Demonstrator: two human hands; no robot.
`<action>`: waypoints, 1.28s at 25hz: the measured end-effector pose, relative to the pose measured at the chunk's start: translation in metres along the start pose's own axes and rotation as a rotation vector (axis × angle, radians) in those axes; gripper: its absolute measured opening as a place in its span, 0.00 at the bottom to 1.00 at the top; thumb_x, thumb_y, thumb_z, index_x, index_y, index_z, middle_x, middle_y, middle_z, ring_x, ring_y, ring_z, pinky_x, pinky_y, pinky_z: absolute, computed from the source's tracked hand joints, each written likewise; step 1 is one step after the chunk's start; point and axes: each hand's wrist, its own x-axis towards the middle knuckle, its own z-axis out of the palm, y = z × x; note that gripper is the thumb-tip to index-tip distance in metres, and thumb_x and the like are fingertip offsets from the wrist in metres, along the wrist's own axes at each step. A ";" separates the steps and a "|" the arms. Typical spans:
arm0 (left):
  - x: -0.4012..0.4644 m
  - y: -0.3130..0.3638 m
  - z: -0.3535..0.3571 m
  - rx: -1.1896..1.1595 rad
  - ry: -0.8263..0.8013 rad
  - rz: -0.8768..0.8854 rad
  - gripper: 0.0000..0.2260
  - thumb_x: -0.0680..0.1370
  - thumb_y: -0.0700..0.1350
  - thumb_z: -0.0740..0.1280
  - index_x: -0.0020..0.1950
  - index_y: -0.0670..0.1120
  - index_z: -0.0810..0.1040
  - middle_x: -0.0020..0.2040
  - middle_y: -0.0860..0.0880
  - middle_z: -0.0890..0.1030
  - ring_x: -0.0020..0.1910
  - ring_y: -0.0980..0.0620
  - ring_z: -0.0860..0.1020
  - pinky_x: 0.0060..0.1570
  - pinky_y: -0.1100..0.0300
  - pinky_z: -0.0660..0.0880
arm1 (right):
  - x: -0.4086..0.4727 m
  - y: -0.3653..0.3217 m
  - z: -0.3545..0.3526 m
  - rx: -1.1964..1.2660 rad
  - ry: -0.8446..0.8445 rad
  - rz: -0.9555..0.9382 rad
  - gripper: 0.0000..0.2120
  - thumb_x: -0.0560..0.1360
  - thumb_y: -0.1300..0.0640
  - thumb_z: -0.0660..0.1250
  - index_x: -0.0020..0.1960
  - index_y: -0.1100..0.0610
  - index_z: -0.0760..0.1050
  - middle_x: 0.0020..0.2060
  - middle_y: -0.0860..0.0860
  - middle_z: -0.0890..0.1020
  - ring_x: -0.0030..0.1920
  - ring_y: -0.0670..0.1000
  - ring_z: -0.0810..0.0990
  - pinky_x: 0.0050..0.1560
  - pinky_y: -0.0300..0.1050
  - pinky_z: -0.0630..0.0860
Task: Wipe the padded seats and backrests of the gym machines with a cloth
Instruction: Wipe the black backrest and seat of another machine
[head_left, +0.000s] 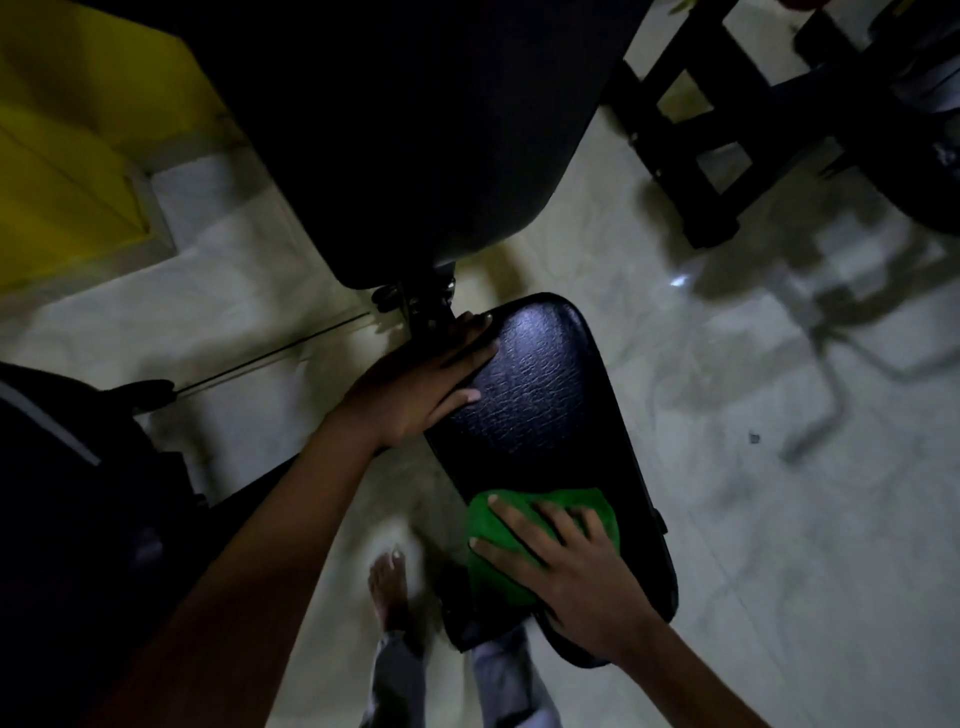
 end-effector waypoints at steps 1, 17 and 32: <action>0.002 0.003 0.003 0.021 -0.005 0.024 0.26 0.79 0.55 0.53 0.73 0.43 0.66 0.75 0.41 0.62 0.74 0.42 0.62 0.69 0.47 0.63 | 0.004 0.005 -0.003 -0.013 0.005 -0.002 0.40 0.57 0.48 0.70 0.69 0.41 0.67 0.71 0.50 0.68 0.57 0.56 0.69 0.50 0.51 0.62; 0.012 0.038 0.019 0.136 -0.051 0.154 0.26 0.79 0.53 0.52 0.72 0.38 0.67 0.73 0.41 0.66 0.72 0.42 0.64 0.70 0.48 0.57 | -0.022 -0.007 0.010 0.021 0.042 0.139 0.43 0.55 0.48 0.70 0.70 0.43 0.65 0.70 0.53 0.69 0.55 0.58 0.69 0.48 0.50 0.62; 0.009 0.066 0.025 0.107 0.013 -0.004 0.26 0.79 0.52 0.52 0.73 0.39 0.65 0.74 0.42 0.64 0.73 0.42 0.62 0.69 0.44 0.58 | -0.033 0.006 0.015 0.120 0.169 0.363 0.44 0.54 0.50 0.72 0.71 0.43 0.65 0.70 0.54 0.69 0.54 0.57 0.68 0.47 0.49 0.62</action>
